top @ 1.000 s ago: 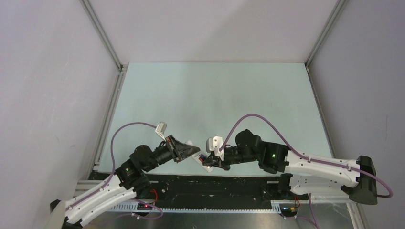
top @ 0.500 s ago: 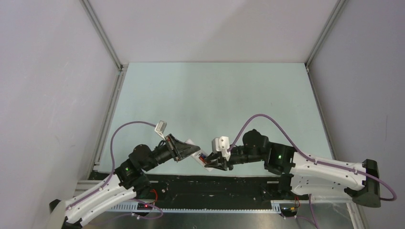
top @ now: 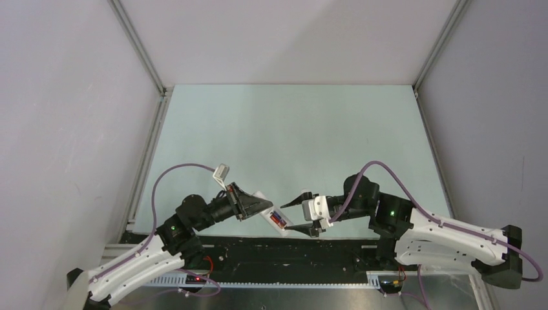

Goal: Load the batteries into the remote control
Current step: Load the battery into the remote control.

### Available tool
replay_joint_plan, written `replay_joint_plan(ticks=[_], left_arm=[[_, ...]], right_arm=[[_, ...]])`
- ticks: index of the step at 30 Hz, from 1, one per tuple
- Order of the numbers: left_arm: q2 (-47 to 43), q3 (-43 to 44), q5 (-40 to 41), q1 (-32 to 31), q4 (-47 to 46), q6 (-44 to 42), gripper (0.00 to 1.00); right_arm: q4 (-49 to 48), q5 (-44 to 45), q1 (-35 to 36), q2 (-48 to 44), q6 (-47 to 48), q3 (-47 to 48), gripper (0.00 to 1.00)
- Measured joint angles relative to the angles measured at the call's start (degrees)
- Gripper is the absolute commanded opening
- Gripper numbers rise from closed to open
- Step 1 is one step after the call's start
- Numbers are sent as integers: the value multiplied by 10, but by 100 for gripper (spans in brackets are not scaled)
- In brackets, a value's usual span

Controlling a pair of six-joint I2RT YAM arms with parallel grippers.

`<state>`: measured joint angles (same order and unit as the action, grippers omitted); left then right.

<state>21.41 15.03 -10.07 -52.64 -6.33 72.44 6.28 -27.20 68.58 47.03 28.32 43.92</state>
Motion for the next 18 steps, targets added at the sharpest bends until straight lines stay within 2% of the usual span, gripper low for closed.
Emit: replay_joint_plan(ticks=[11,18], left_arm=[[19,-3,-62,0,-2,-5,0],[23,-25,-94,0,-4,-9,0]], right_arm=[[16,-87,-29,26,31,0,55],[-14,-103,-26,47,21,-23,50]])
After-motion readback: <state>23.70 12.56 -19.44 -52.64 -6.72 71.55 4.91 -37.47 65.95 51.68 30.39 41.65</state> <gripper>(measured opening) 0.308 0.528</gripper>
